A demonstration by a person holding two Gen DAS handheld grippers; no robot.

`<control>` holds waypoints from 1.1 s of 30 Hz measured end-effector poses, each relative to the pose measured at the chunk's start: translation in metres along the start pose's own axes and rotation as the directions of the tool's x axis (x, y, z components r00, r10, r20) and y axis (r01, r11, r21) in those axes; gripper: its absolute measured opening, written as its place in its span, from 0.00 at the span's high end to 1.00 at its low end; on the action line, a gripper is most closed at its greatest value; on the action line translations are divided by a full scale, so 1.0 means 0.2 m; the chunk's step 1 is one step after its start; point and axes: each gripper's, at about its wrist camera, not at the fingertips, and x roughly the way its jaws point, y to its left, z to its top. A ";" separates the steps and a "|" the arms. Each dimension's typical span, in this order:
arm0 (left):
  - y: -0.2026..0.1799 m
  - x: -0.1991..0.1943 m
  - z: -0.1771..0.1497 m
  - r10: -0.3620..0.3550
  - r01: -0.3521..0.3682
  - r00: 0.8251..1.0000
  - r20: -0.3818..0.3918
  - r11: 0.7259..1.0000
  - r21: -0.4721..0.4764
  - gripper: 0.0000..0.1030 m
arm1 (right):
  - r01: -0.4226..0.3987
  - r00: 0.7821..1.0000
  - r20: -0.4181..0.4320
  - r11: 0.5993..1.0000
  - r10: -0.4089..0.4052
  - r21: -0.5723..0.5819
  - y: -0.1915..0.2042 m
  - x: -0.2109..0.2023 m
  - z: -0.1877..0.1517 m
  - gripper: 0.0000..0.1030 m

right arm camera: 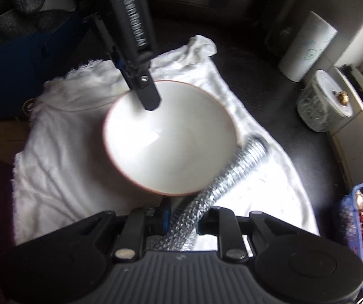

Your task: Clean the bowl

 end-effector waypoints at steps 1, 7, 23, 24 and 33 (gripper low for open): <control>0.01 0.00 -0.02 -0.006 0.006 1.000 -0.002 0.999 -0.035 0.89 | -0.002 1.000 0.001 1.000 0.002 0.002 0.01 0.00 0.00 0.79; 0.02 0.00 -0.13 -0.054 0.051 0.998 -0.013 0.977 -0.209 0.86 | -0.021 0.999 0.025 1.000 0.021 -0.018 0.10 -0.03 0.02 0.79; -0.10 -0.17 -0.17 0.001 -0.014 0.997 0.078 0.987 0.157 0.66 | -0.075 0.988 0.154 0.954 0.030 0.290 -0.08 -0.18 -0.13 0.84; -0.13 -0.21 -0.18 0.017 -0.042 0.995 0.102 0.969 0.243 0.61 | -0.087 0.984 0.173 0.937 0.029 0.338 -0.12 -0.20 -0.16 0.84; -0.54 -0.07 -0.39 0.041 -0.173 0.984 0.175 0.477 0.862 0.57 | -0.152 0.969 0.248 0.785 -0.002 0.600 -0.27 -0.23 -0.31 0.84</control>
